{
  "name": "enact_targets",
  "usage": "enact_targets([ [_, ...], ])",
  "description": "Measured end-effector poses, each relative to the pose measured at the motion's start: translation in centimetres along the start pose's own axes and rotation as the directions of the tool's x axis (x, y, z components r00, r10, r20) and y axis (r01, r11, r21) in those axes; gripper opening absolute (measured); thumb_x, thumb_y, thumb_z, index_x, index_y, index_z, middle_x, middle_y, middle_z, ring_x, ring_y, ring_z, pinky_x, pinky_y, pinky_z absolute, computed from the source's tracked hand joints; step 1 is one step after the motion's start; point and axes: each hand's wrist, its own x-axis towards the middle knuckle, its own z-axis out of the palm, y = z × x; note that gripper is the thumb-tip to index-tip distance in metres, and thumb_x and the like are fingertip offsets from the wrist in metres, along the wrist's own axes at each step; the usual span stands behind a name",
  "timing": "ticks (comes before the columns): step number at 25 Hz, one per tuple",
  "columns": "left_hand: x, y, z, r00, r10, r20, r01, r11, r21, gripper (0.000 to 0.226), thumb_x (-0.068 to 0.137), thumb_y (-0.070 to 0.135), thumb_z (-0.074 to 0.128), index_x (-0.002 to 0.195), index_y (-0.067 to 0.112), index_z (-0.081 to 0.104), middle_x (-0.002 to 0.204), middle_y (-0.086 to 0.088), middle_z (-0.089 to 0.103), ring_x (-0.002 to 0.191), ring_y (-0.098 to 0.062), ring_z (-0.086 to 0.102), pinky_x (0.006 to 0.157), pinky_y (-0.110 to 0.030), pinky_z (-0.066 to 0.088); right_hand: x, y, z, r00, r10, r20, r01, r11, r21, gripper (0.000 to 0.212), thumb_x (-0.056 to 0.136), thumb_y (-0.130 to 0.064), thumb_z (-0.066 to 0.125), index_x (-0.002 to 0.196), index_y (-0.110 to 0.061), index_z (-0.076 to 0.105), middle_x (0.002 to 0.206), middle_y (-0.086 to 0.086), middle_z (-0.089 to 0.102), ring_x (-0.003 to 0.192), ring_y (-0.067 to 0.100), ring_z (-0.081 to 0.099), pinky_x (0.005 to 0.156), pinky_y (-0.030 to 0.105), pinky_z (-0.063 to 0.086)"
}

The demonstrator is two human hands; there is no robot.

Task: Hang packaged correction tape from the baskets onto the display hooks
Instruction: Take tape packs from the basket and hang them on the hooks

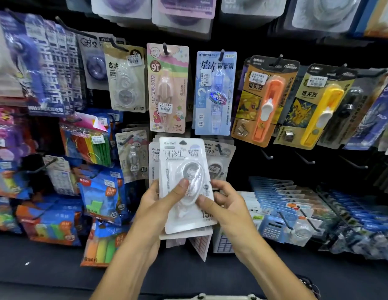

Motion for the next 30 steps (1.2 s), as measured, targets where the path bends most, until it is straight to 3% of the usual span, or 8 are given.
enact_targets([
  [3, 0.0, 0.2, -0.1, 0.999, 0.036, 0.023, -0.037, 0.999, 0.039, 0.050, 0.066, 0.029, 0.094, 0.111, 0.030, 0.073, 0.111, -0.003, 0.078, 0.098, -0.024, 0.076, 0.070, -0.031, 0.062, -0.2, -0.8, -0.2, 1.000, 0.019, 0.007, -0.019, 1.000, -0.014, 0.015, 0.097, -0.016, 0.063, 0.109, -0.012, 0.072, 0.097, 0.009, 0.078, 0.087, 0.020, 0.075, 0.066, 0.023, 0.056],
  [8, -0.4, 0.1, 0.0, 0.999, 0.027, -0.044, -0.027, 1.000, 0.012, 0.038, 0.080, 0.016, 0.081, 0.116, 0.024, 0.071, 0.106, 0.000, 0.079, 0.095, -0.019, 0.077, 0.070, -0.028, 0.063, -0.1, -0.8, -0.8, 0.993, 0.035, -0.111, -0.059, 0.973, -0.225, 0.023, 0.101, -0.031, 0.058, 0.090, -0.015, 0.071, 0.076, 0.013, 0.074, 0.053, 0.018, 0.063, 0.040, 0.023, 0.044],
  [16, 0.0, 0.7, -0.7, 0.959, 0.068, -0.275, -0.067, 0.998, 0.013, 0.028, 0.088, 0.004, 0.072, 0.110, 0.021, 0.073, 0.100, 0.001, 0.080, 0.086, -0.019, 0.078, 0.057, -0.024, 0.060, -1.6, 0.9, -4.5, 0.961, -0.010, -0.275, -0.122, 0.879, -0.460, 0.026, 0.103, -0.040, 0.050, 0.099, -0.019, 0.066, 0.068, -0.005, 0.064, 0.054, 0.005, 0.052, 0.056, 0.026, 0.042],
  [19, 0.1, 0.3, -0.2, 0.959, 0.063, -0.275, -0.057, 0.998, 0.029, 0.026, 0.089, 0.002, 0.071, 0.107, 0.021, 0.072, 0.096, 0.001, 0.081, 0.079, -0.015, 0.078, 0.052, -0.023, 0.057, 0.0, 0.3, -4.3, 0.939, 0.112, -0.325, -0.210, 0.935, -0.285, 0.015, 0.100, -0.032, 0.059, 0.109, -0.020, 0.060, 0.071, -0.005, 0.071, 0.051, 0.004, 0.054, 0.049, 0.026, 0.045],
  [21, 0.0, -0.1, 0.3, 0.962, 0.065, -0.266, -0.052, 0.997, 0.056, 0.025, 0.090, 0.002, 0.071, 0.105, 0.022, 0.072, 0.094, 0.002, 0.081, 0.076, -0.014, 0.077, 0.049, -0.023, 0.056, 1.0, -0.4, -3.9, 0.897, 0.345, -0.277, -0.361, 0.933, -0.008, 0.036, 0.097, -0.019, 0.066, 0.127, -0.019, 0.046, 0.093, 0.007, 0.073, 0.062, 0.014, 0.060, 0.046, 0.029, 0.050],
  [23, 0.2, -0.2, 0.4, 0.962, 0.074, -0.263, -0.058, 0.996, 0.066, 0.026, 0.090, 0.001, 0.070, 0.104, 0.023, 0.072, 0.095, 0.003, 0.081, 0.079, -0.014, 0.078, 0.052, -0.023, 0.057, 1.2, 0.0, -3.6, 0.883, 0.395, -0.253, -0.412, 0.911, -0.012, 0.058, 0.096, -0.020, 0.067, 0.141, -0.034, 0.034, 0.110, 0.002, 0.065, 0.087, 0.021, 0.067, 0.053, 0.032, 0.056],
  [27, 0.8, -0.6, 0.6, 0.988, 0.083, -0.133, -0.068, 0.991, 0.118, 0.030, 0.089, 0.004, 0.072, 0.111, 0.023, 0.070, 0.103, 0.001, 0.080, 0.089, -0.016, 0.077, 0.061, -0.021, 0.058, 0.2, 1.0, -2.1, 0.995, -0.019, -0.098, -0.004, 0.973, -0.232, 0.051, 0.083, -0.047, 0.074, 0.126, -0.048, 0.045, 0.115, -0.015, 0.068, 0.104, 0.009, 0.068, 0.076, 0.023, 0.056],
  [30, 0.8, -1.2, 1.5, 0.991, 0.074, 0.113, -0.100, 0.961, 0.256, 0.031, 0.098, 0.013, 0.064, 0.121, 0.033, 0.066, 0.112, 0.009, 0.077, 0.104, -0.011, 0.073, 0.075, -0.016, 0.057, 0.9, 0.2, -1.0, 0.983, -0.185, 0.011, 0.183, 0.960, -0.212, 0.044, 0.088, -0.023, 0.076, 0.121, -0.040, 0.053, 0.119, -0.013, 0.067, 0.104, 0.007, 0.069, 0.083, 0.022, 0.056],
])
